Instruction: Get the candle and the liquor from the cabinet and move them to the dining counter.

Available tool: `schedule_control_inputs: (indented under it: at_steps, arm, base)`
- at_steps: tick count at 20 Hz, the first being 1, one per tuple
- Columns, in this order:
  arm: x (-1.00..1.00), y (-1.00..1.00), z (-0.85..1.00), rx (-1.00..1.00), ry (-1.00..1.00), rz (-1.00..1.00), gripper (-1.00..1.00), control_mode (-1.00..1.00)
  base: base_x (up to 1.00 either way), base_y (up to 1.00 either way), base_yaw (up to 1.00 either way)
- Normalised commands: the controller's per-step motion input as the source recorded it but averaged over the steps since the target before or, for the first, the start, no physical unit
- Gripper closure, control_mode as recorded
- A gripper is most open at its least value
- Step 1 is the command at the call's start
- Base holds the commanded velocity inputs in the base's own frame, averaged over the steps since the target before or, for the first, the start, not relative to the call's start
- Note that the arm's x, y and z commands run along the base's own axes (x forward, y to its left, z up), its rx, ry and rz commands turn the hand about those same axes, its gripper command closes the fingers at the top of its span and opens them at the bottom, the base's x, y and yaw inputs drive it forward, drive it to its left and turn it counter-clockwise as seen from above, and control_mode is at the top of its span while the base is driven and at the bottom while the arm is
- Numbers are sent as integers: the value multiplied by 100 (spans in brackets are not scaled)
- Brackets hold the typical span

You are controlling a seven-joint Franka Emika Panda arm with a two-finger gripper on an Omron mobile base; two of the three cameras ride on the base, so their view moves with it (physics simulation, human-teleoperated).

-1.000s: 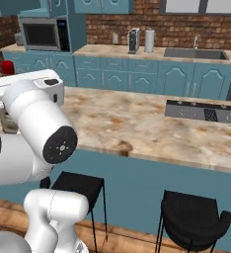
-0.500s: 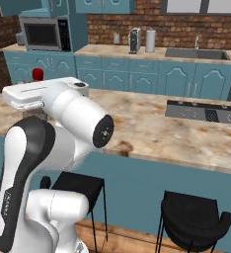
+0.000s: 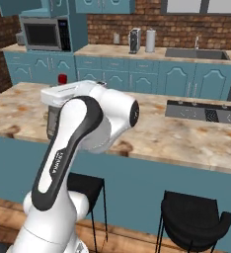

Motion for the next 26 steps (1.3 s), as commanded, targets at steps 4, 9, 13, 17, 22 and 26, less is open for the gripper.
schedule_control_inputs:
  at_steps: [4, 9, 13, 17, 22, 26]
  arm:
    - [48, 0, -38, -6, -11, 11, 100, -100]
    - [47, 0, -15, -6, -18, 9, 100, -100]
    - [40, 0, -22, -11, -13, 6, 100, -100]
    - [20, 0, -37, -13, 1, 5, 100, -100]
    - [48, 0, -36, -6, 0, 1, 100, -100]
    - [63, 0, -29, 0, 0, 0, 100, -100]
  base:
    - [0, 0, 0]
    - [0, 0, 0]
    - [0, 0, 0]
    - [0, 0, 0]
    - [0, 0, 0]
    - [0, 0, 0]
